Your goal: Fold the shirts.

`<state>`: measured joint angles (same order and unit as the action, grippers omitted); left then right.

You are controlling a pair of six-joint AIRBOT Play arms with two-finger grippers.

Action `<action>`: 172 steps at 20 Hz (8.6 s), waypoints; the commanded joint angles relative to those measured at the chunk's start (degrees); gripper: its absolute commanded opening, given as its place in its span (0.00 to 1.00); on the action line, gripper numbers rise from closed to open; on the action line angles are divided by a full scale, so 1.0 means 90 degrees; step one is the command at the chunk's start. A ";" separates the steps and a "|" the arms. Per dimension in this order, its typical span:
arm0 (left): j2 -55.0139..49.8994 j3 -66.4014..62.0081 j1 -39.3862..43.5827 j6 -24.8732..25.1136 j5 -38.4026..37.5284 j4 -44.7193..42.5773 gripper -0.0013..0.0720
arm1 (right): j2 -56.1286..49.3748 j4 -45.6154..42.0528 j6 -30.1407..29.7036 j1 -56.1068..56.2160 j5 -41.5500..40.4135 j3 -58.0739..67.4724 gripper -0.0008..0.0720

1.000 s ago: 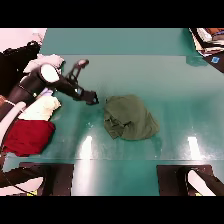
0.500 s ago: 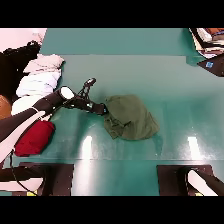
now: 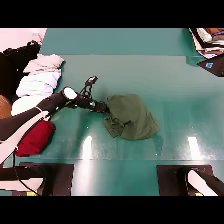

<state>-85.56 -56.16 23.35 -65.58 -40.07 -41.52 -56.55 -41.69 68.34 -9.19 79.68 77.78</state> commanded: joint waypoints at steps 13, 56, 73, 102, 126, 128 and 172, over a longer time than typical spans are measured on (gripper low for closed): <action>0.1331 -0.0017 -0.0916 0.0172 -0.0121 -0.0199 0.08 | -0.0002 -0.0930 0.0362 0.0002 0.0656 -0.0005 0.43; 0.1644 -0.0017 -0.1443 0.0440 -0.0389 0.0600 0.04 | -0.1727 0.0172 0.0833 0.3937 -0.3004 -0.4306 0.61; 0.4308 -0.4012 -0.1443 -0.0879 -0.1931 -0.1695 0.04 | 0.0644 -0.0345 0.0743 0.1098 -0.0257 0.0945 0.03; 0.4197 0.1375 -0.1443 -0.1166 -0.3092 -0.1846 0.04 | -0.2671 -0.1872 0.1234 0.2458 0.0784 0.0775 0.48; 0.4194 0.1375 -0.1443 -0.1219 -0.2098 -0.2057 0.05 | -0.1285 -0.0984 0.2064 0.2807 -0.2028 -0.4830 0.62; 0.4197 0.1375 -0.1443 -0.1219 -0.2098 -0.2057 0.05 | -0.1525 -0.0981 0.2038 0.2810 -0.2021 -0.4636 0.59; 0.2397 -0.4138 -0.1443 -0.2013 -0.2535 -0.3254 0.05 | -0.1292 -0.2686 0.1989 0.0559 0.0141 0.3092 0.03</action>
<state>-57.30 -101.14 10.41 -83.61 -60.80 -71.29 -61.63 -56.64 83.61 -12.47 79.22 110.87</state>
